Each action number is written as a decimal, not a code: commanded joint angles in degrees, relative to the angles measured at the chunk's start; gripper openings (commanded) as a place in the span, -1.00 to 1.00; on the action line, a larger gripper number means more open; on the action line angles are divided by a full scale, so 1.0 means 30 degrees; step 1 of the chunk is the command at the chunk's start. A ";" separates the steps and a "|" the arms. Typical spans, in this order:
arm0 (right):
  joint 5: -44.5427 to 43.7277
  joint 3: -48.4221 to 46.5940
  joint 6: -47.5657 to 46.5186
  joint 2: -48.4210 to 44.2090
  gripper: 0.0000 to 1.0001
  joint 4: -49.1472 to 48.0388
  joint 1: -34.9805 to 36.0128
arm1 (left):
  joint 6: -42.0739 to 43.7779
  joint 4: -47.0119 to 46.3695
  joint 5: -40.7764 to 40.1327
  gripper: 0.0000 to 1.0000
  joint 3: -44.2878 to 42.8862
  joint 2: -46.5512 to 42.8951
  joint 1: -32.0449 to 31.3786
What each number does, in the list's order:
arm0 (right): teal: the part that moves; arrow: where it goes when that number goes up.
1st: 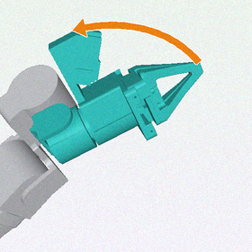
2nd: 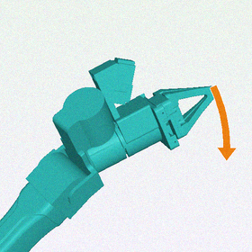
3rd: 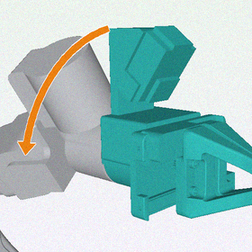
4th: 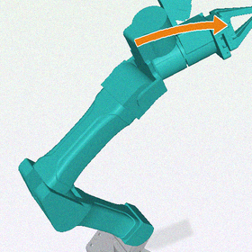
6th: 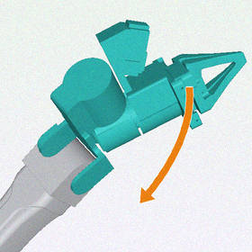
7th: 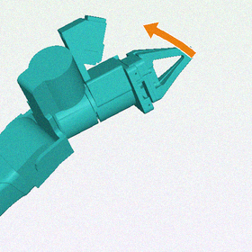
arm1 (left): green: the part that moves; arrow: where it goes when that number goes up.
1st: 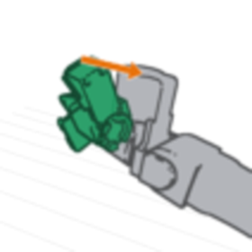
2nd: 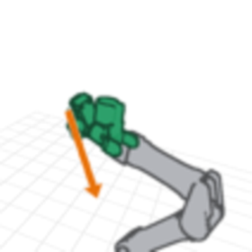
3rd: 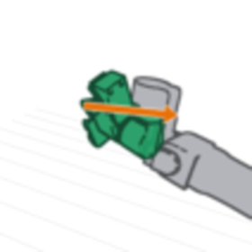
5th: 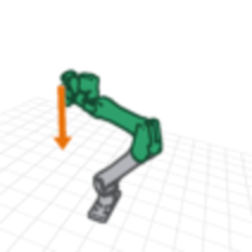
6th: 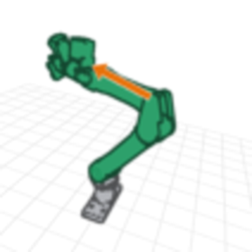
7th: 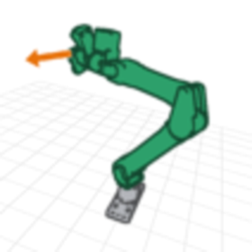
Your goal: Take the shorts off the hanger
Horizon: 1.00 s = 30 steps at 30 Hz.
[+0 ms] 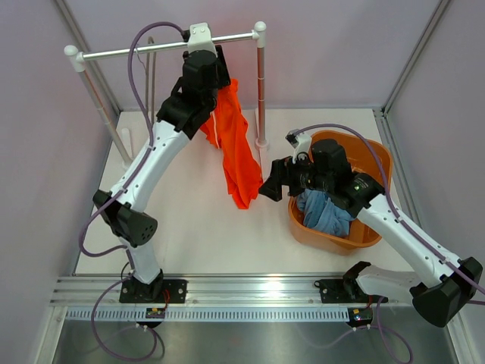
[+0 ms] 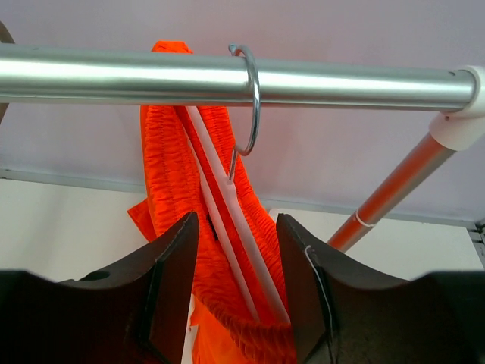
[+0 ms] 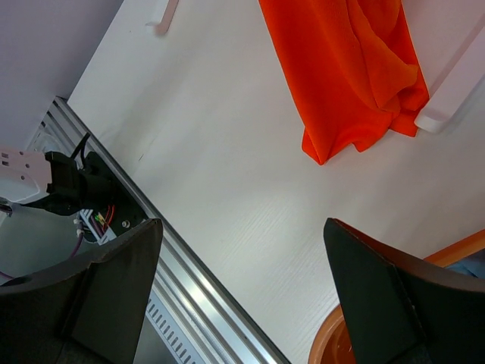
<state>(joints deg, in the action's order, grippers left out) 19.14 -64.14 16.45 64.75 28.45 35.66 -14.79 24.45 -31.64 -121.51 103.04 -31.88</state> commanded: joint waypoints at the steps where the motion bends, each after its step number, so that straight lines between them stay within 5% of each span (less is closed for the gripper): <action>1: -0.0197 -0.0007 -0.0063 -0.0461 0.92 -0.0019 -0.0080 | 0.0298 -0.2201 -0.1640 0.00 -0.1593 0.0337 -0.0067; 6: -0.0138 -0.0124 -0.0092 -0.0315 0.92 -0.0048 -0.0080 | 0.1383 -0.2317 -0.2402 0.01 -0.3440 0.1889 -0.0067; 30: 0.0008 0.0139 -0.0150 0.0037 0.92 -0.0195 -0.0080 | -0.0403 -0.1294 -0.0177 -0.07 -0.2709 0.3533 0.1222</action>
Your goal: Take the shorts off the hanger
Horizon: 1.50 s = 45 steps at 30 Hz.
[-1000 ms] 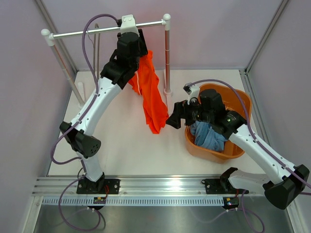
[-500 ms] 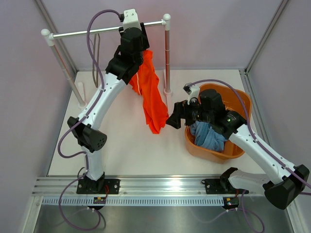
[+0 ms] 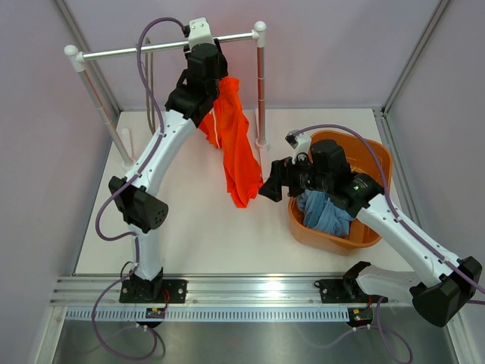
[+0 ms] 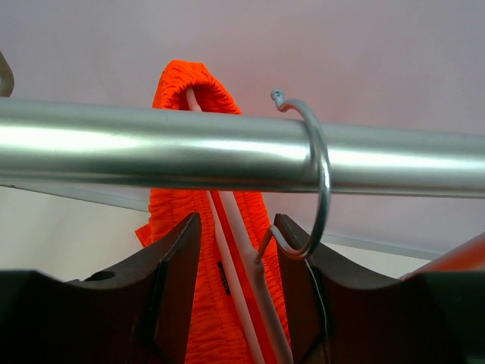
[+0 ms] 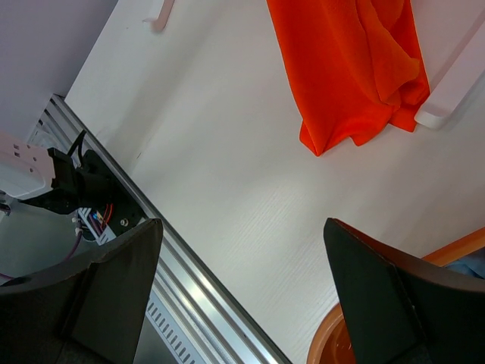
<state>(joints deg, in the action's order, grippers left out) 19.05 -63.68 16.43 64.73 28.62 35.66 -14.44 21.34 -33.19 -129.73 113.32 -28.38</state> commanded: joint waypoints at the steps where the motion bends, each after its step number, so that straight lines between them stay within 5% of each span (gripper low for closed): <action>1: 0.0037 -0.0043 -0.0114 0.0045 0.92 -0.0253 -0.0080 | -0.0578 -0.0201 0.0399 -0.08 0.0060 0.0108 0.0114; 15: 0.0154 -0.0043 -0.0114 0.0133 0.92 -0.0224 -0.0080 | -0.1076 0.0590 0.1600 -0.47 0.0324 0.0314 0.0378; 21: 0.0213 -0.0072 -0.0114 0.0162 0.92 -0.0195 -0.0080 | -0.0989 0.0854 0.2098 -1.00 0.0325 0.0138 0.0495; 45: 0.0213 -0.0189 -0.0173 0.0338 0.92 -0.0459 -0.0080 | 0.3813 -0.1548 0.3652 -1.00 0.2052 -0.4608 -0.0060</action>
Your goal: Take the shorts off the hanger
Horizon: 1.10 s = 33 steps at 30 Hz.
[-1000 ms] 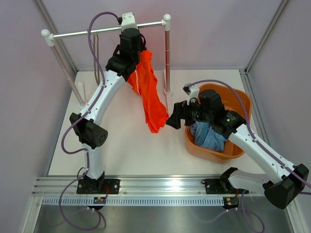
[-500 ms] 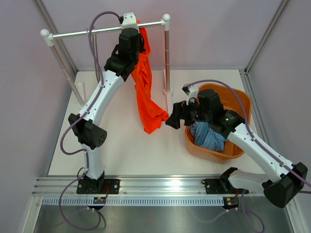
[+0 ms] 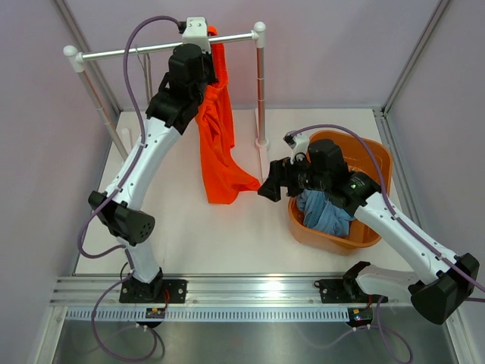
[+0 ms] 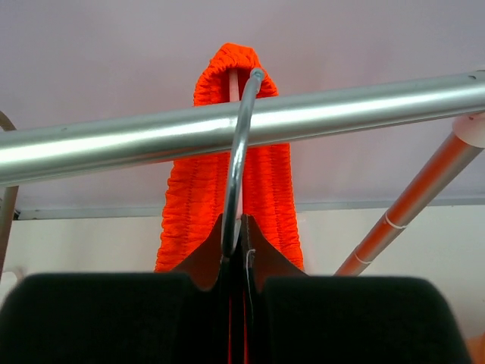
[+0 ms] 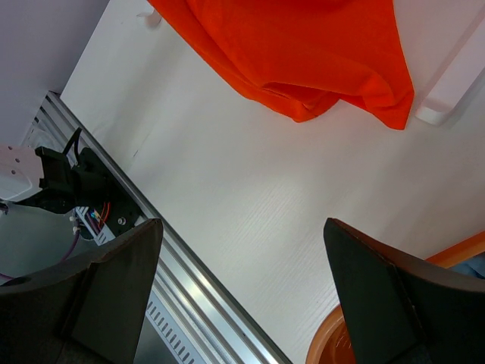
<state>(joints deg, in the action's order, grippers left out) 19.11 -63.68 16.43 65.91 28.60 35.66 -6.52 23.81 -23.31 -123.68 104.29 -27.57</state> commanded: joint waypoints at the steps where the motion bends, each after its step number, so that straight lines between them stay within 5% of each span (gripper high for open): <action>1: 0.0191 -0.0189 -0.0201 -0.0027 0.93 -0.0451 -0.0080 | 0.1208 -0.2168 0.0300 -1.00 -0.0082 -0.1599 -0.0389; 6: 0.0016 -0.0160 -0.0260 -0.0261 0.93 -0.0363 -0.0051 | 0.0682 -0.0205 0.0153 -1.00 -0.0729 -0.1686 -0.0652; 16: -0.0160 -0.0218 -0.0231 -0.0582 0.93 -0.0217 -0.0109 | 0.0564 0.0235 -0.1020 -1.00 0.3226 -0.4437 -0.1560; 24: -0.0950 -0.0862 -0.0086 -0.0847 0.93 0.0339 -0.0080 | 0.0124 0.3894 0.0065 -1.00 0.3841 -0.6342 -0.2848; 33: -0.2326 -0.2385 0.0852 -0.1461 0.91 0.0692 -0.0080 | -0.1252 0.5069 0.3108 -1.00 1.0722 -1.2898 -0.5015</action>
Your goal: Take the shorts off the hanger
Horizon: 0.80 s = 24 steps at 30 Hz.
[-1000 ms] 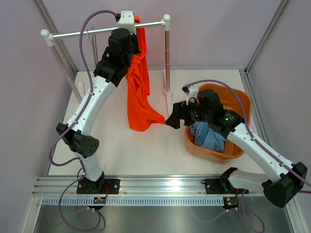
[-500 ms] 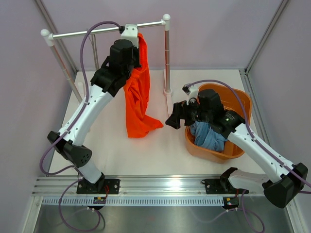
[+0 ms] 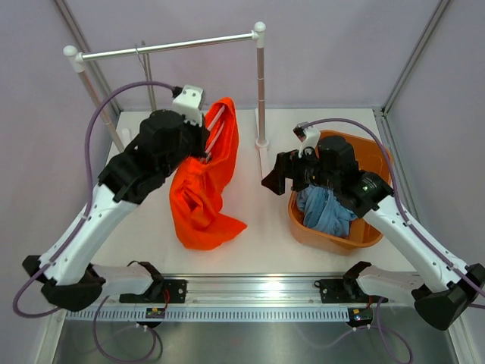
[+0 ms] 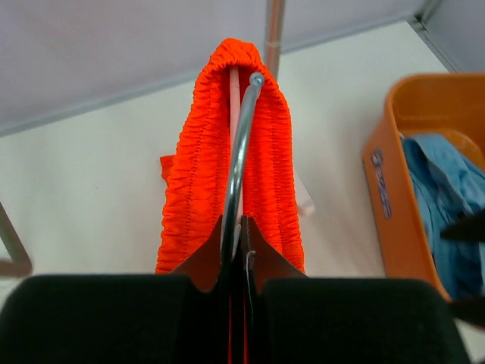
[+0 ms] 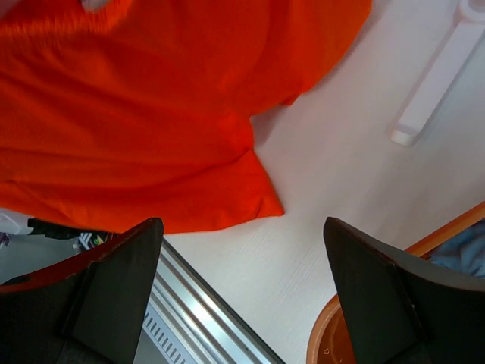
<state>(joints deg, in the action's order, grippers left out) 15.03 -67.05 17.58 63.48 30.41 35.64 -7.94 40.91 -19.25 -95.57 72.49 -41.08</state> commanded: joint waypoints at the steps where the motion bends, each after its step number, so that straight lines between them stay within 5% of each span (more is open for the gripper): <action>1: -0.1053 -0.1352 0.0641 -0.0624 0.90 0.0000 -0.0073 | -0.0866 -0.0366 0.1728 -1.00 0.1822 -0.2742 -0.1183; 7: -0.0352 -0.1587 0.2515 0.0370 0.80 -0.1200 0.0102 | -0.1423 -0.0100 0.2429 -1.00 0.4870 -0.5729 -0.2594; 12: -0.2573 -0.2785 0.2869 0.1863 0.80 -0.1321 0.2589 | -0.1483 -0.0860 0.3569 -1.00 0.6893 -0.6935 -0.2801; 24: -0.4920 -0.5014 0.3835 0.4589 0.72 -0.0530 0.4937 | -0.1775 -0.0744 0.4773 -1.00 0.7745 -0.8048 -0.2889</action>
<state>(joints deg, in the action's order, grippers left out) 3.46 -78.39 27.46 76.23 28.97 49.69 -12.40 43.94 -7.62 -72.16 50.28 -49.43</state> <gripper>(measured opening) 0.870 0.044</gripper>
